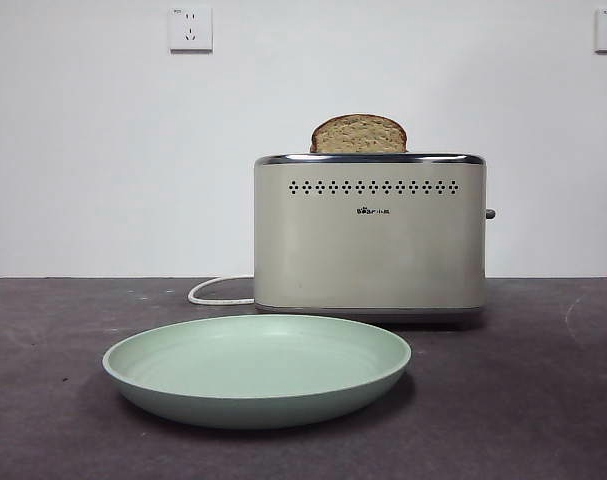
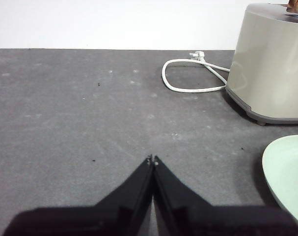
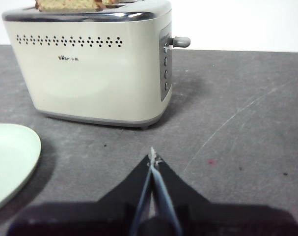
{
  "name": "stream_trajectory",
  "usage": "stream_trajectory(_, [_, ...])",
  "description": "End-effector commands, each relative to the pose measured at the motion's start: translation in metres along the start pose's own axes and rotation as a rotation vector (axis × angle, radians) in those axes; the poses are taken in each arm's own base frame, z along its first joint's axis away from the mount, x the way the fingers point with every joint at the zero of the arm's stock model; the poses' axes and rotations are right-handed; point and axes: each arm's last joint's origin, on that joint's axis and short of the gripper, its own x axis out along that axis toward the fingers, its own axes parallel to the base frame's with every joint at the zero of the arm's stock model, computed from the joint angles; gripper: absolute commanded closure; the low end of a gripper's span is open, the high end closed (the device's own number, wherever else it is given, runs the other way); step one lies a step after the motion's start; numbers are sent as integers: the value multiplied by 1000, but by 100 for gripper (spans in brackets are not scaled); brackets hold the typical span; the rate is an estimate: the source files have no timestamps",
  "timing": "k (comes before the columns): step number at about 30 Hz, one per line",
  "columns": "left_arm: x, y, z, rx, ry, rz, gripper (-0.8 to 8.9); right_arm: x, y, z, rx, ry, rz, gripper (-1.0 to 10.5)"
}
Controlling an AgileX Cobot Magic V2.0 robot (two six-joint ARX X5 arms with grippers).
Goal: Take the bread from the toaster,put the bread on the plate,put the plate on the table
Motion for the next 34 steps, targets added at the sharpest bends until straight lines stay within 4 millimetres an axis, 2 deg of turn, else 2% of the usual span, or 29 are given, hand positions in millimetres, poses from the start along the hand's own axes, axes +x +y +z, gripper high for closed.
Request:
stream_trajectory(1, [1,0,-3,-43,2,-3,820,1,0,-4,85,-2,0,946])
stream_trajectory(8, [-5,-3,11,-105,-13,-81,821,0,0,5,235,-24,1,959])
stream_trajectory(14, [-20,-7,41,-139,-39,-116,820,-3,1,28,300,-6,34,959])
stream_trajectory(21, [-40,-14,85,-143,-3,-179,820,-9,4,79,284,70,113,959])
stream_trajectory(29, [-52,-24,134,-132,85,-372,820,-20,9,148,190,218,234,959])
stream_trajectory(34, [-59,-29,159,-113,188,-501,820,-29,12,177,146,356,298,959])
